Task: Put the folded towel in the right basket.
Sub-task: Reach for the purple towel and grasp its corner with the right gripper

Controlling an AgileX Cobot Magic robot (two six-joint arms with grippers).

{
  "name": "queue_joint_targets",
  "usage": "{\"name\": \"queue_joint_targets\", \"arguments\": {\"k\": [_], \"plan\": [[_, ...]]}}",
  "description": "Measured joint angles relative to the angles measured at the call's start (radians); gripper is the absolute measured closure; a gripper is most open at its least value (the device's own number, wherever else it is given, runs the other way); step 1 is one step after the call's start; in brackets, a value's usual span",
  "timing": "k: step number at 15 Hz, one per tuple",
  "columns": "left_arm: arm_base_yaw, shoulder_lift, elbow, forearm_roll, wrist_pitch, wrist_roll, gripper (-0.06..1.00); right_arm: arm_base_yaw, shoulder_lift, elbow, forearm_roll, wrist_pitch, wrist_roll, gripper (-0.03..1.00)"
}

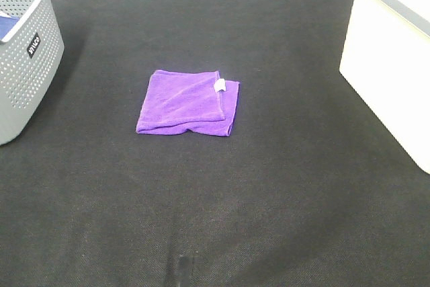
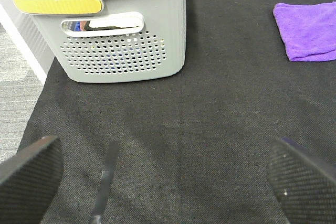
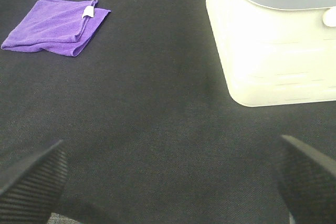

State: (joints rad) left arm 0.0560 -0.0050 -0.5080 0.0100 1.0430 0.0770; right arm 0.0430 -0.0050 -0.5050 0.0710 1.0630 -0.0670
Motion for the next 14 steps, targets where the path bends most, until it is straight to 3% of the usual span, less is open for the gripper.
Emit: {"name": "queue_joint_targets", "arguments": {"k": [14], "plan": [[0.0, 0.0, 0.0, 0.0, 0.0, 0.0, -0.05, 0.0, 0.0, 0.0, -0.002, 0.0, 0.0, -0.01]]}}
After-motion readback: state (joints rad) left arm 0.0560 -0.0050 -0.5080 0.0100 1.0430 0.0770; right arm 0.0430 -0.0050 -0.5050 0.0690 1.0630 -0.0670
